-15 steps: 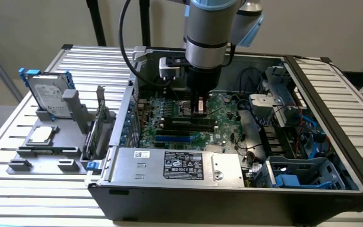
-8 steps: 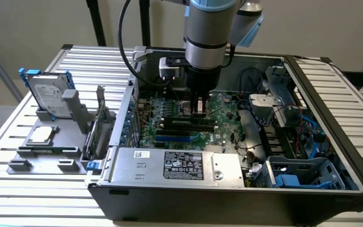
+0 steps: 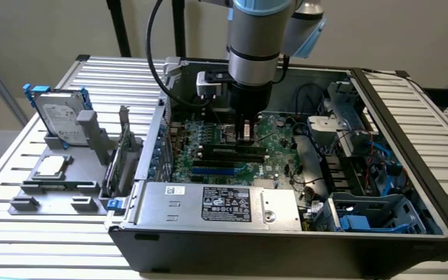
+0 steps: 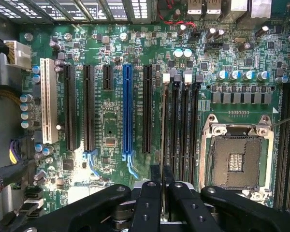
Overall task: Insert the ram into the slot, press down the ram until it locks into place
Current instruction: 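Insert the ram into the slot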
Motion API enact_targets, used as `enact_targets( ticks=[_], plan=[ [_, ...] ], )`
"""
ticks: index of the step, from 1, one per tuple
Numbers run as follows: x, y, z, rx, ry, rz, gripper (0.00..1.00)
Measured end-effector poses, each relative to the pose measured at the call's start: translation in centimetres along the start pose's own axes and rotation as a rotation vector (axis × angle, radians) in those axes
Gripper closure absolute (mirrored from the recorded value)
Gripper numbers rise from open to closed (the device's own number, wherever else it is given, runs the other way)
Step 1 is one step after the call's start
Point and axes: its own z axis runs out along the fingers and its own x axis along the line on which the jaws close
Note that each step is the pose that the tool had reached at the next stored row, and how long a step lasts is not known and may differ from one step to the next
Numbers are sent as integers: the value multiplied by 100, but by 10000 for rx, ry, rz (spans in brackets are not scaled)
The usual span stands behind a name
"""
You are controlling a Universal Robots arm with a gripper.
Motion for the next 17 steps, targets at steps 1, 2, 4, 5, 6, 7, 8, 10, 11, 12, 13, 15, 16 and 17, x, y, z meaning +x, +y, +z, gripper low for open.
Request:
enact_targets(
  ticks=[1,2,4,5,6,7,8,10,11,12,13,15,16,17],
  plan=[
    [-2,1,4,29,0,0,87],
    [-5,3,8,54,-2,1,87],
    [-11,8,12,78,2,1,87],
    [-14,10,12,79,12,1,87],
    [-19,12,14,80,26,1,87],
    [-25,13,16,80,46,1,87],
    [-32,14,18,81,67,0,87],
    [-50,15,24,81,133,-1,87],
    [-58,16,27,81,158,0,87],
    [-64,17,32,82,184,-1,87],
    [-68,17,37,83,201,-1,87],
    [-71,16,42,83,233,-4,87],
    [-72,17,44,83,246,-6,87],
    [-72,17,46,83,255,-8,87]
  ],
)
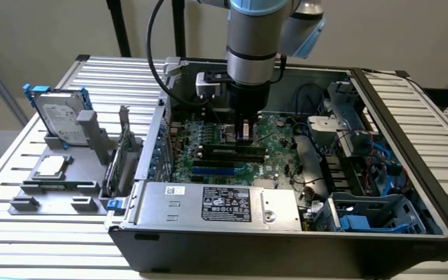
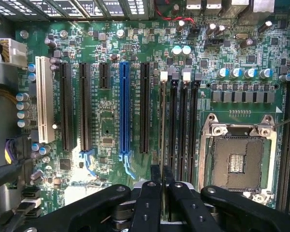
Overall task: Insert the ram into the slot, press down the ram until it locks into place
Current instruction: 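Insert the ram into the slot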
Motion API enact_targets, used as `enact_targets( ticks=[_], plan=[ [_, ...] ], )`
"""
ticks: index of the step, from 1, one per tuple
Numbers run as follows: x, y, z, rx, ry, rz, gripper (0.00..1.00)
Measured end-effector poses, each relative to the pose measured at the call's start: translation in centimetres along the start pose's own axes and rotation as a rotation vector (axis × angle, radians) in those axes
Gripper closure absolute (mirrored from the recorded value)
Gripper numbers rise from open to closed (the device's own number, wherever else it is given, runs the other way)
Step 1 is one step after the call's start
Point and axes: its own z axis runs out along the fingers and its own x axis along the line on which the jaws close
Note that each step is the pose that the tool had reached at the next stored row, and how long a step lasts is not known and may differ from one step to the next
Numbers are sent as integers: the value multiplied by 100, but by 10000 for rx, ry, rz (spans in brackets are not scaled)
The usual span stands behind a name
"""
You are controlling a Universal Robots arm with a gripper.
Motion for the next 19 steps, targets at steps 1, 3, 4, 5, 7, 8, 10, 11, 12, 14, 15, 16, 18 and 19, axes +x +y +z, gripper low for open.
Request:
enact_targets(
  ticks=[1,3,4,5,7,8,10,11,12,14,15,16,18,19],
  plan=[
    [0,0,2,0,5,-4,87],
    [-1,0,6,0,7,-12,87],
    [-2,0,8,1,6,-16,87],
    [-2,1,13,1,6,-35,87],
    [-2,4,17,-1,4,-55,87],
    [-2,6,18,-1,2,-56,87],
    [-2,9,21,-1,-7,-59,87],
    [-2,10,23,-1,-11,-60,87],
    [-3,10,25,-2,-16,-61,87],
    [-3,11,29,-2,-32,-61,87],
    [-3,11,32,-1,-45,-61,87],
    [-3,11,34,-2,-57,-61,87],
    [-3,11,37,-2,-80,-61,87],
    [-3,11,38,-3,-84,-61,87]
  ],
)
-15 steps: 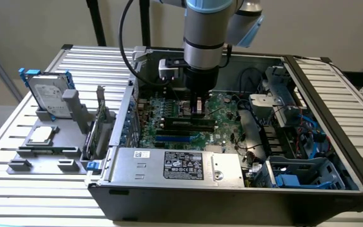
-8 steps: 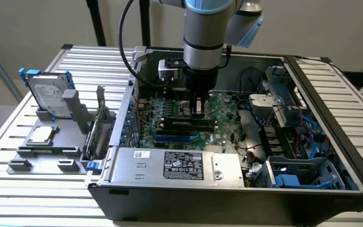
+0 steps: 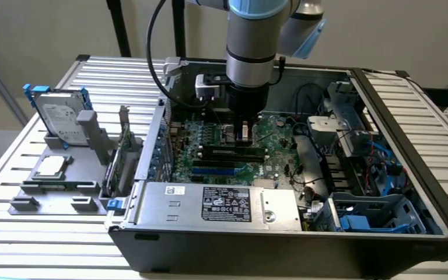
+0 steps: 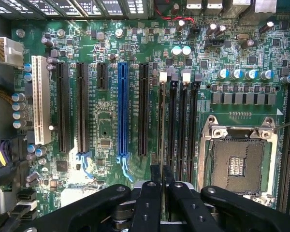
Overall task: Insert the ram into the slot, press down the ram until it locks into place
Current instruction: 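Insert the ram into the slot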
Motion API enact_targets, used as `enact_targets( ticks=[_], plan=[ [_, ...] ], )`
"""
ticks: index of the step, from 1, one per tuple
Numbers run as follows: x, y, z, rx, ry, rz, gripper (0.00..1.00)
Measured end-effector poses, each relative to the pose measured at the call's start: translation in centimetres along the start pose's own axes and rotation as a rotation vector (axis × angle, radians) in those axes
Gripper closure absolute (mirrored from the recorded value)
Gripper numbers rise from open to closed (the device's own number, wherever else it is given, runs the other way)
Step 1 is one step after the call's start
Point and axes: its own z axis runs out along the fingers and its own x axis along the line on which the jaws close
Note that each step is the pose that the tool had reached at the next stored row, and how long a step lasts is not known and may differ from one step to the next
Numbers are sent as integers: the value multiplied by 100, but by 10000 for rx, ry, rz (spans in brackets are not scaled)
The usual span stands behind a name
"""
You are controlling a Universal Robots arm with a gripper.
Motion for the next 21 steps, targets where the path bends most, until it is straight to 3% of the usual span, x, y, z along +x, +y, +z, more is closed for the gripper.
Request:
enact_targets(
  ticks=[21],
  plan=[
    [6,3,13,-2,-16,64,87]
  ],
)
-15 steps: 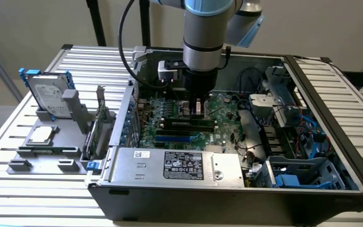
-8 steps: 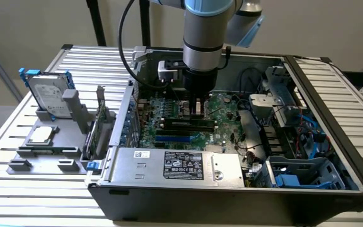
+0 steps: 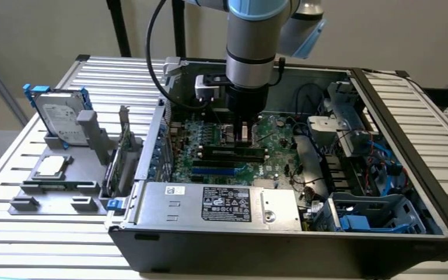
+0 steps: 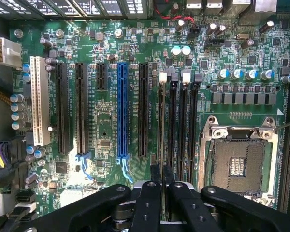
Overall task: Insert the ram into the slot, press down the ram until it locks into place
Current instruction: 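Insert the ram into the slot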
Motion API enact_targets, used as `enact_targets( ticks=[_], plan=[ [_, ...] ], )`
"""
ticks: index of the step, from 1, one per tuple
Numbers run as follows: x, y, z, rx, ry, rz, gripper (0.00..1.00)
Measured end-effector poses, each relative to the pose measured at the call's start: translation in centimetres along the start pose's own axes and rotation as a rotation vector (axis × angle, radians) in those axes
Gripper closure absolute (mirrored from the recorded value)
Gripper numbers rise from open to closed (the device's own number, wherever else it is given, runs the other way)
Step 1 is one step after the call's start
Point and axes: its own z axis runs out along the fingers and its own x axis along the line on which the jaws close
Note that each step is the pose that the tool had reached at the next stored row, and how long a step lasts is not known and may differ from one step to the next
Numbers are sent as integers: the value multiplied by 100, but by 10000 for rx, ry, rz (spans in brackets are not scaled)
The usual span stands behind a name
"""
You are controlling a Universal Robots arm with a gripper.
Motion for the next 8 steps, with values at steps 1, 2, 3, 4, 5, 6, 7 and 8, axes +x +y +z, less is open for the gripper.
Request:
enact_targets(
  ticks=[1,2,3,4,5,6,7,8],
  plan=[
    [0,0,1,-1,0,12,87],
    [0,0,1,-1,0,27,87],
    [0,0,2,-2,1,38,87],
    [-1,0,3,-2,0,50,87],
    [-1,-1,3,-3,1,62,87],
    [-2,-1,4,-3,1,73,87],
    [-3,-2,5,-3,0,85,87],
    [-3,-2,5,-3,0,99,87]
  ],
)
